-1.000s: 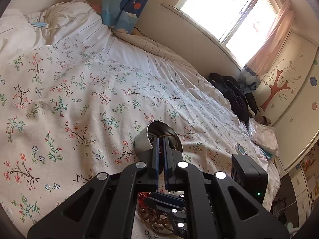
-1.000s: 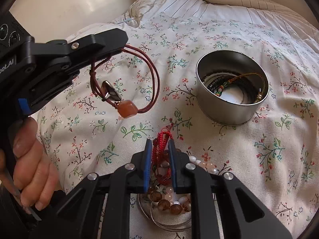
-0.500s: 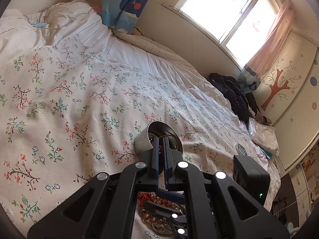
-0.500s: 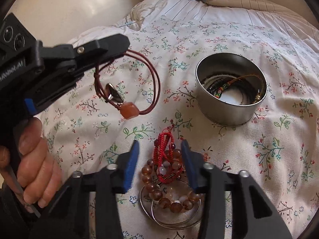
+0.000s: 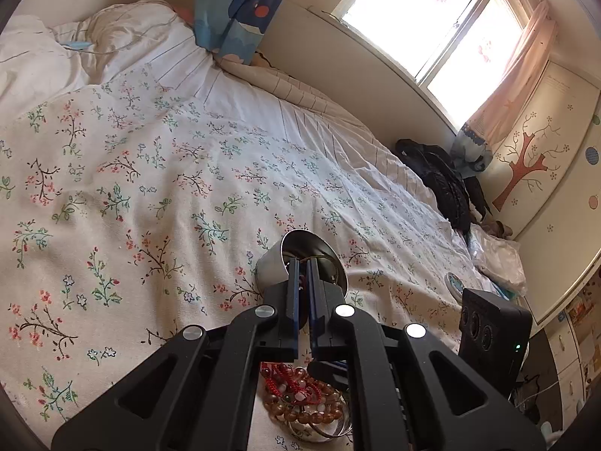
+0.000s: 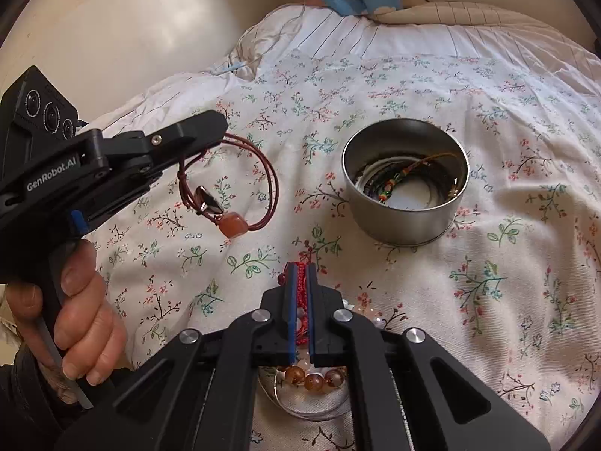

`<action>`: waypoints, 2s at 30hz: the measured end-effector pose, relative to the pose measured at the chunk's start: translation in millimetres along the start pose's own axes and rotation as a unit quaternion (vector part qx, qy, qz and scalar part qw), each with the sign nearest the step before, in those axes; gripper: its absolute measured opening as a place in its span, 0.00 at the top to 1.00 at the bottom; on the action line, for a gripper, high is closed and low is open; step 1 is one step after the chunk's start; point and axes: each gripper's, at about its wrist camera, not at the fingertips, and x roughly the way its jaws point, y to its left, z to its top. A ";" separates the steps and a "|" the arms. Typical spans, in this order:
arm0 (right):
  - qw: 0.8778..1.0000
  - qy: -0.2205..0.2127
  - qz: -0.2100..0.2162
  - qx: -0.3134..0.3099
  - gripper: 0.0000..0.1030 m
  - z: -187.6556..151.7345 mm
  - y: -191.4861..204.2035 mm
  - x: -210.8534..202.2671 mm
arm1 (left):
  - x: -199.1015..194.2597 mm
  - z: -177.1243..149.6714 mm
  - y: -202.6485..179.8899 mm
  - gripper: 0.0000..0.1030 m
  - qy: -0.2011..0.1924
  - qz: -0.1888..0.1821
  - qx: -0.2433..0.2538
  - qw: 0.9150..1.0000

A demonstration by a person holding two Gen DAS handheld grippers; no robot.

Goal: Organize jewelry
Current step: 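Close the right gripper on the red string bracelet in the pile, then lift both bracelets over the tin and open both grippers to drop them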

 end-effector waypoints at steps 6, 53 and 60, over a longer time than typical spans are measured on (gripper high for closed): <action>0.998 0.029 -0.028 -0.051 0.72 -4.3 18.1 21.7 | -0.6 0.4 -0.2 0.96 0.001 -0.001 0.001 1.000; 0.959 -0.212 0.129 0.136 0.97 30.1 -74.8 -88.1 | 40.9 20.4 -54.0 0.96 0.002 -0.042 0.052 0.998; 0.961 -0.209 0.125 0.134 0.97 38.0 -77.8 -81.4 | 54.0 24.6 -59.5 0.96 0.005 -0.041 0.058 0.997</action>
